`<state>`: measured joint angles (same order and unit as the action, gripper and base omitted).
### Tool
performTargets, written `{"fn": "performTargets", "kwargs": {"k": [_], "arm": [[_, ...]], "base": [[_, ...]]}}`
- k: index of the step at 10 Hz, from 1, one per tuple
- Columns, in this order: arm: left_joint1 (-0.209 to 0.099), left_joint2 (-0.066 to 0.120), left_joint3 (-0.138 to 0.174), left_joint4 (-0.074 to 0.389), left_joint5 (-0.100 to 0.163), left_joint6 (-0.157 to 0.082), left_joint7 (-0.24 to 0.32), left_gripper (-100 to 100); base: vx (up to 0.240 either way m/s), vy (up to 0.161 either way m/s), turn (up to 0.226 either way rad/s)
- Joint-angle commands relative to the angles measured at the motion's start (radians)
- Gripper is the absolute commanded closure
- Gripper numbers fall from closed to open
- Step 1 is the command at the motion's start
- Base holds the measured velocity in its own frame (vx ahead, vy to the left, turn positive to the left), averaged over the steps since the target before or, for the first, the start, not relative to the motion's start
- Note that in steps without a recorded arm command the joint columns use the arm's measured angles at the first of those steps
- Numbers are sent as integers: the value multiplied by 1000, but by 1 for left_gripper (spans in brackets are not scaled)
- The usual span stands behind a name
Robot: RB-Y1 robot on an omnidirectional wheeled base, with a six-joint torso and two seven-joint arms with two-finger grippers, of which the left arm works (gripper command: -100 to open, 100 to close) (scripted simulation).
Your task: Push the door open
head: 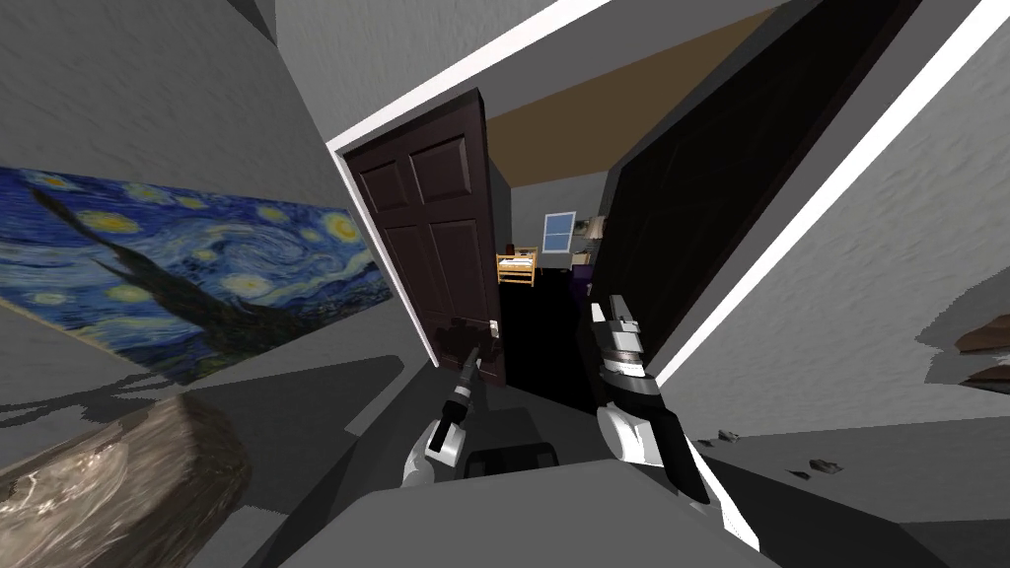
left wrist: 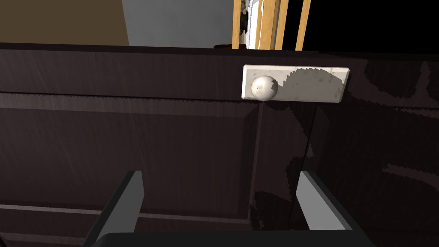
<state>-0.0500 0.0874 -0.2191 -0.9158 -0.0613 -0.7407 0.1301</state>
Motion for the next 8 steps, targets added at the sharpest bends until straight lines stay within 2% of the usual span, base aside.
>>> {"fn": "performTargets", "kwargs": {"k": [1,8], "arm": [[-16,-1,-7,41,-5,-8,8,-100],[-91,-6,-35,238,-26,-57,45,-100]], "base": [[97,11,-5],[129,16,-6]]}}
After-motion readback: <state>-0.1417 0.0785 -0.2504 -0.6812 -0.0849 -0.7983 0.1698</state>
